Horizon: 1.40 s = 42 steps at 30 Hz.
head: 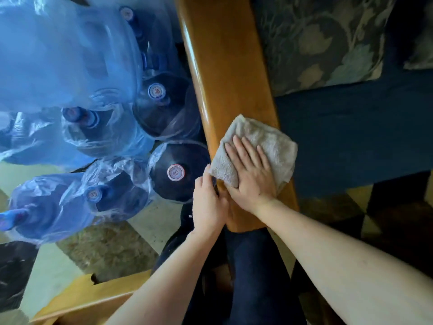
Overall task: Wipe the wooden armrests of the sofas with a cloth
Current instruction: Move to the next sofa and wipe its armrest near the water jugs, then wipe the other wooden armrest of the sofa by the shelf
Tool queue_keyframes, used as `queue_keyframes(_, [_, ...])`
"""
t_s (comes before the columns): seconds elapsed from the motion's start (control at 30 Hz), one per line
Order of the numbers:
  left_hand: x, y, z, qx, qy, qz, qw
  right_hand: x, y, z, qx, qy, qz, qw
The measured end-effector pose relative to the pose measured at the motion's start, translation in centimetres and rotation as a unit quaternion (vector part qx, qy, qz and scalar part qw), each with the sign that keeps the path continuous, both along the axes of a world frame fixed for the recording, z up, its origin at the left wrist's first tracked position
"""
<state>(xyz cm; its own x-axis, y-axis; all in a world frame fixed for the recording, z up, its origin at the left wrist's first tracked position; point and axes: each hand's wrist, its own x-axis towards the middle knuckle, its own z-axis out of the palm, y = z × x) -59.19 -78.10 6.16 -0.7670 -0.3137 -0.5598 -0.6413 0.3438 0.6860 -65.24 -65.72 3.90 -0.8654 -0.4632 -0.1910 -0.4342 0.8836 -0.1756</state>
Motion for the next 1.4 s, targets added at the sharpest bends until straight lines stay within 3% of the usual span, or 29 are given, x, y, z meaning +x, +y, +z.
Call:
queue_keyframes(0.1, [5.5, 0.2, -0.4, 0.025, -0.004, 0.005, 1.0, 8.1, 0.8, 0.1, -0.014, 0.001, -0.043, 0.999])
queue_keyframes(0.2, [9.7, 0.0, -0.7, 0.009, -0.052, -0.039, 0.998, 13.8, 0.6, 1.2, -0.043, -0.064, -0.088, 0.993])
queue_keyframes(0.27, [12.4, 0.0, 0.7, 0.007, -0.096, -0.05, 0.994, 17.3, 0.5, 3.3, -0.125, -0.132, -0.138, 0.974])
queue_keyframes(0.3, [13.1, 0.1, 1.8, 0.015, -0.126, -0.041, 0.991, 18.1, 0.4, 4.4, -0.198, -0.176, -0.186, 0.946])
queue_keyframes(0.33, [13.6, 0.3, 2.5, 0.027, -0.164, -0.035, 0.985, 18.5, 0.2, 5.3, -0.283, -0.227, -0.254, 0.897])
queue_keyframes(0.4, [13.3, 1.2, 4.9, 0.088, -0.243, -0.021, 0.966, 17.6, 1.3, 9.1, -0.401, -0.293, -0.415, 0.762])
queue_keyframes(0.5, [11.3, 4.6, 9.1, 0.206, -0.343, 0.013, 0.916, 15.1, 6.0, 14.9, -0.503, -0.286, -0.56, 0.593])
queue_keyframes(0.53, [10.5, 6.5, 10.8, 0.24, -0.369, 0.006, 0.898, 14.7, 8.5, 16.7, -0.544, -0.279, -0.604, 0.512])
queue_keyframes(0.6, [8.7, 11.3, 13.9, 0.329, -0.397, -0.008, 0.857, 13.9, 13.8, 20.4, -0.62, -0.256, -0.657, 0.345])
queue_keyframes(0.67, [7.0, 15.8, 16.0, 0.426, -0.373, -0.006, 0.824, 13.4, 17.7, 23.0, -0.682, -0.228, -0.651, 0.244])
queue_keyframes(0.7, [6.2, 19.1, 17.5, 0.463, -0.345, -0.015, 0.816, 13.5, 20.8, 24.7, -0.709, -0.193, -0.643, 0.216])
queue_keyframes(0.87, [2.4, 33.7, 23.2, 0.507, -0.202, -0.092, 0.833, 13.8, 34.2, 30.9, -0.788, -0.043, -0.6, 0.135])
queue_keyframes(1.03, [0.5, 44.5, 27.2, 0.507, -0.134, -0.198, 0.828, 14.6, 44.8, 33.8, -0.813, 0.025, -0.579, 0.055])
queue_keyframes(1.23, [-2.9, 53.3, 27.1, 0.524, -0.202, -0.255, 0.787, 12.8, 55.2, 35.0, -0.819, 0.087, -0.567, -0.013])
queue_keyframes(1.3, [-5.2, 56.8, 25.9, 0.488, -0.218, -0.284, 0.796, 11.0, 59.2, 35.3, -0.816, 0.093, -0.569, -0.032])
queue_keyframes(1.4, [-8.4, 61.4, 24.3, 0.407, -0.223, -0.287, 0.838, 8.6, 64.4, 35.0, -0.805, 0.104, -0.582, -0.047])
